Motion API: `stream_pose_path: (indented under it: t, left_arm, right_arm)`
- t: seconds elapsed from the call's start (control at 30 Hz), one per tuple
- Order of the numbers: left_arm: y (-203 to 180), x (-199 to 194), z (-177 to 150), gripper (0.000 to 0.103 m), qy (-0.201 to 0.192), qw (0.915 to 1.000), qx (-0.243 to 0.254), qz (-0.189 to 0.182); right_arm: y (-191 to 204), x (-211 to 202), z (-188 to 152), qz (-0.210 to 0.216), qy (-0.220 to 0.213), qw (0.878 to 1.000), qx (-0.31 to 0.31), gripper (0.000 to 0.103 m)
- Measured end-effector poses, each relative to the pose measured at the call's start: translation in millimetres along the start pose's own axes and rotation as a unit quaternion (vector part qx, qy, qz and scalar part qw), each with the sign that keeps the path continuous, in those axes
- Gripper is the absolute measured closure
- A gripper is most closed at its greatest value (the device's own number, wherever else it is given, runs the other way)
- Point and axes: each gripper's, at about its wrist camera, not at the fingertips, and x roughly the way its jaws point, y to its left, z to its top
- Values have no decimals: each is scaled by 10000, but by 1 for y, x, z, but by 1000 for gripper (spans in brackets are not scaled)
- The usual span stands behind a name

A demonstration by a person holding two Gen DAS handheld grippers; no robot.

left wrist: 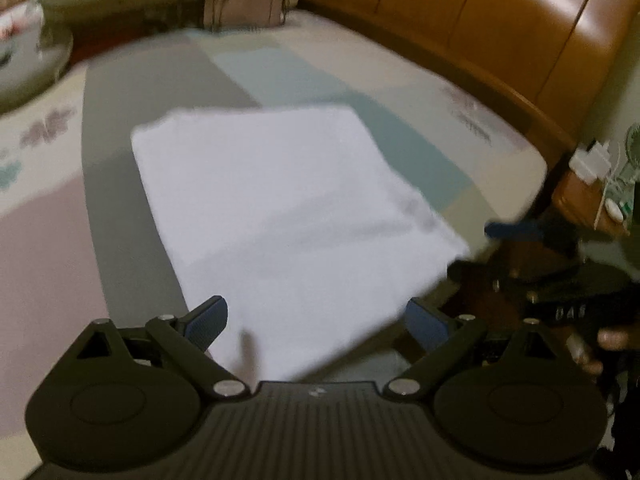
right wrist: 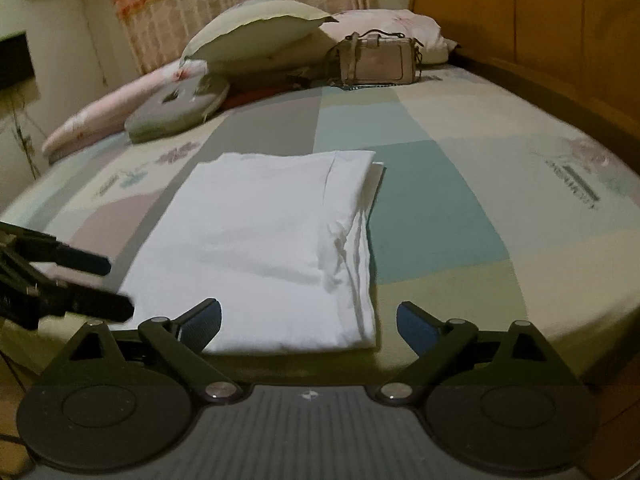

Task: Fold clothes
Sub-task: 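Move both open grippers along the folded shirt's edges, aligning them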

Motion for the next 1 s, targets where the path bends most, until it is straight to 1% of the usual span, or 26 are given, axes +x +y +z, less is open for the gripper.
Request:
stream_pose_path:
  t: [0.03, 0.1, 0.17, 0.2, 0.37, 0.5, 0.57, 0.63, 0.8, 0.83, 0.93, 1.0]
  left_arm:
    - [3, 1, 6, 7, -68, 9999, -52, 115]
    - [11, 7, 15, 7, -82, 9995, -225, 204]
    - [19, 13, 23, 7, -86, 9988, -402, 278]
    - [23, 16, 28, 7, -88, 9983, -491, 315]
    - [42, 26, 28, 7, -81, 9944, -909, 530]
    - [59, 35, 20, 7, 78, 9903, -1319, 437]
    - [65, 40, 14, 7, 198, 9887, -1421, 440]
    - [70, 44, 12, 7, 309, 9880, -1450, 443]
    - [78, 52, 13, 7, 379, 9876, -1506, 206]
    - [79, 54, 13, 7, 383, 9876, -1513, 159]
    - [84, 59, 16, 7, 392, 9874, -1535, 17]
    - [86, 62, 18, 7, 372, 9871, -1557, -49]
  right_arm:
    - [-1, 1, 2, 93, -3, 9999, 99, 6]
    - [-5, 4, 4, 290, 2, 9991, 311, 6]
    - [-9, 7, 6, 410, 59, 9980, 488, 0]
    - [-11, 8, 8, 457, 85, 9974, 553, 0]
    - [-19, 13, 17, 635, 89, 9960, 626, 0]
    - [-33, 26, 26, 827, 216, 9930, 811, 0]
    - [-41, 34, 30, 944, 285, 9910, 909, 0]
    - [-50, 44, 36, 1099, 366, 9883, 996, 0]
    - [-69, 72, 53, 1356, 636, 9786, 1409, 0]
    - [-71, 77, 55, 1373, 686, 9774, 1454, 0]
    - [-69, 87, 61, 1267, 749, 9796, 1365, 0]
    - [-67, 92, 64, 1272, 760, 9798, 1340, 0]
